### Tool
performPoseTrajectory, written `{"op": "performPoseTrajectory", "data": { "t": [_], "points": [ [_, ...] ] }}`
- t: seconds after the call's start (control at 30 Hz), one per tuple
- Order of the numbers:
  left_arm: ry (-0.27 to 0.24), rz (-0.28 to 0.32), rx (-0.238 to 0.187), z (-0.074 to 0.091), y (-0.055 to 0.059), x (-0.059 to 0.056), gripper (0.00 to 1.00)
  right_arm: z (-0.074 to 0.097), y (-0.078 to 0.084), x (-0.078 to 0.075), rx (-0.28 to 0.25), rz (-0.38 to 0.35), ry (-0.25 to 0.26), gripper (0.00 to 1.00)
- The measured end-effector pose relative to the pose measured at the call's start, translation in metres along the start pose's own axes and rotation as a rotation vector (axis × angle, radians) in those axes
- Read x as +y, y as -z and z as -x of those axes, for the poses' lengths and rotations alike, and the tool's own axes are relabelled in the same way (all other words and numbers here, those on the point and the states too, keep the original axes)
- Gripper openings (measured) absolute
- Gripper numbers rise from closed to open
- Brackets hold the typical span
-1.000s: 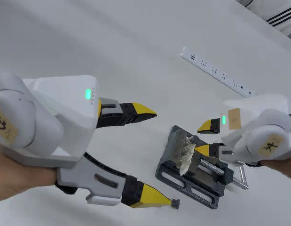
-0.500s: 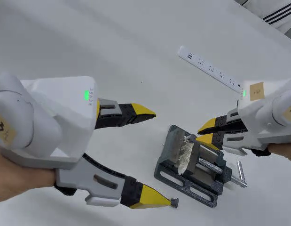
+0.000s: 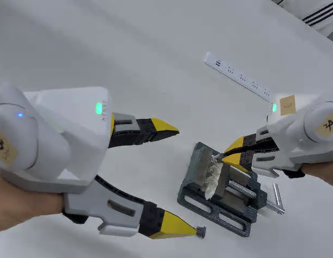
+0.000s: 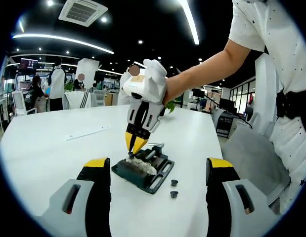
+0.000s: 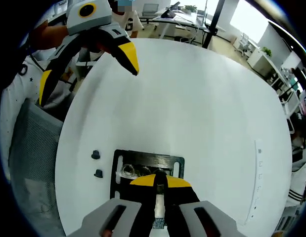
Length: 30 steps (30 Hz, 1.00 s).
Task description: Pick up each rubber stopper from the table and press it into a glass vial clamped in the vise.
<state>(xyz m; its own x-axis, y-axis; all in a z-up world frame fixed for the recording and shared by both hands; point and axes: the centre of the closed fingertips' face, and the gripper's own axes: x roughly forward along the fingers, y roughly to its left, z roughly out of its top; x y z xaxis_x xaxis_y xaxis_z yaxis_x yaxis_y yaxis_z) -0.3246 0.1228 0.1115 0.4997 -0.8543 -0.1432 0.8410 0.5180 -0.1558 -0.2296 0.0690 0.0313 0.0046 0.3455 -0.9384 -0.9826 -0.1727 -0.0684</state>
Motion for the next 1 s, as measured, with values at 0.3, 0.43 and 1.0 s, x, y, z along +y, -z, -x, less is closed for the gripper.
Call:
{"op": "performPoseTrajectory", "data": {
  "t": [0.3,0.43,1.0],
  "points": [
    [0.001,0.002,-0.002,-0.0004,0.0004,0.0008,0.78,-0.0022,0.0005,-0.0005,0.009,-0.030,-0.033,0.00],
    [0.002,0.000,-0.004,-0.0012,0.0000,0.0009,0.78,-0.0027,0.0000,0.0002,0.028,-0.025,-0.040,0.00],
    [-0.003,-0.001,-0.014,-0.0016,-0.0018,0.0018,0.78,-0.0044,0.0005,0.0006,0.065,-0.044,-0.033,0.00]
  ]
}}
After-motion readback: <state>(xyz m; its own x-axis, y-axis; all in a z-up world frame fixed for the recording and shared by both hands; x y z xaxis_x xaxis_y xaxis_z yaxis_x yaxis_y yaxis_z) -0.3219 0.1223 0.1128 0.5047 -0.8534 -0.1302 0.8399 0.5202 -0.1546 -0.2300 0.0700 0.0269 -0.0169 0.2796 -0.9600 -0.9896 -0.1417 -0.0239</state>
